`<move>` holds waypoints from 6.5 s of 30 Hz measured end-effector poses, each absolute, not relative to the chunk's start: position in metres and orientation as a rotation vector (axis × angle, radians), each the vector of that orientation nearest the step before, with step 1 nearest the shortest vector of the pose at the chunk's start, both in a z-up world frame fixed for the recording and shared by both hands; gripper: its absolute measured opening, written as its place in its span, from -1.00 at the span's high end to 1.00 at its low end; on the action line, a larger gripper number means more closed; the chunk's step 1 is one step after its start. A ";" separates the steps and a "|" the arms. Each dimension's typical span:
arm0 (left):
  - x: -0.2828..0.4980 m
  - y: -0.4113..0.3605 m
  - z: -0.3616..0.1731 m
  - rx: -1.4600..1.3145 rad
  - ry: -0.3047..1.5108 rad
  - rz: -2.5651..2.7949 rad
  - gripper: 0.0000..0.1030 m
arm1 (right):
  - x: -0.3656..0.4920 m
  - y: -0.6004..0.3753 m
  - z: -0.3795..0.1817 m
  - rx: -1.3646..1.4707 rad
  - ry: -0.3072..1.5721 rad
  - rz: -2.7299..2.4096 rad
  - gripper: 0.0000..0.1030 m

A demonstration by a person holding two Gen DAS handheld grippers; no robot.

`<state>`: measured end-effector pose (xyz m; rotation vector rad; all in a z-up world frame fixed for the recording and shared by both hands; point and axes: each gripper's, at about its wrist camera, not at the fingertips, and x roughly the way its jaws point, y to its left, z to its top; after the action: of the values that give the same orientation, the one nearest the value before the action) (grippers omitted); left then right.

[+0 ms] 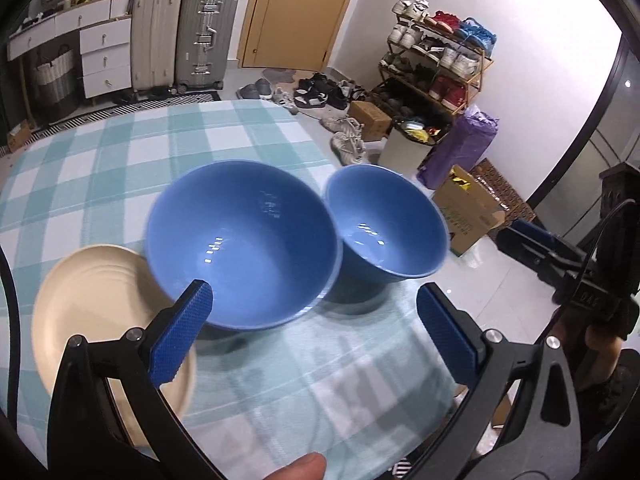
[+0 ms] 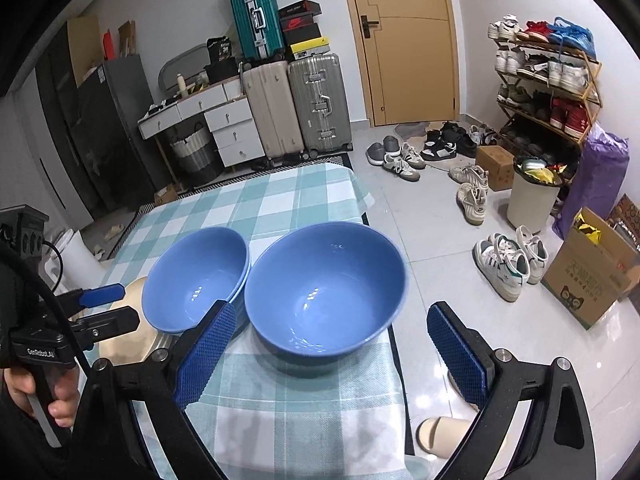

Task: Organize plates and bowls
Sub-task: 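Move both grippers to the rim of the nested blue bowls, then close both grippers on the blue bowl rim and lift the bowls, then carry the nested blue bowls with both grippers over the cream plate stack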

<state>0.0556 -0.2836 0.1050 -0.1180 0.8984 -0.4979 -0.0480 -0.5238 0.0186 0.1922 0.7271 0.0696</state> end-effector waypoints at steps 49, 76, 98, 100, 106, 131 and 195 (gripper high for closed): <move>0.123 -0.385 0.030 -0.199 1.048 -0.497 0.29 | 0.065 -0.574 -0.070 0.239 0.881 0.001 0.59; 0.118 -0.387 0.036 -0.128 1.010 -0.511 0.56 | 0.051 -0.571 -0.062 0.192 0.865 -0.038 0.73; 0.080 -0.353 0.112 -0.126 0.853 -0.535 0.56 | 0.005 -0.546 0.019 0.119 0.749 -0.032 0.73; 0.076 -0.348 0.120 -0.131 0.842 -0.533 0.56 | 0.003 -0.540 0.026 0.116 0.733 -0.029 0.73; 0.067 -0.327 0.143 -0.148 0.807 -0.522 0.56 | 0.004 -0.522 0.045 0.100 0.709 -0.013 0.72; 0.044 -0.220 0.190 -0.188 0.747 -0.402 0.56 | 0.026 -0.420 0.075 0.057 0.654 0.117 0.69; 0.124 -0.205 0.047 0.011 0.855 -0.274 0.55 | 0.077 -0.359 -0.043 -0.037 0.821 0.097 0.66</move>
<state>0.1236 -0.2050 0.0466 0.0108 0.8548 -0.2744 0.0767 -0.3591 -0.0426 -0.0371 0.8206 0.0974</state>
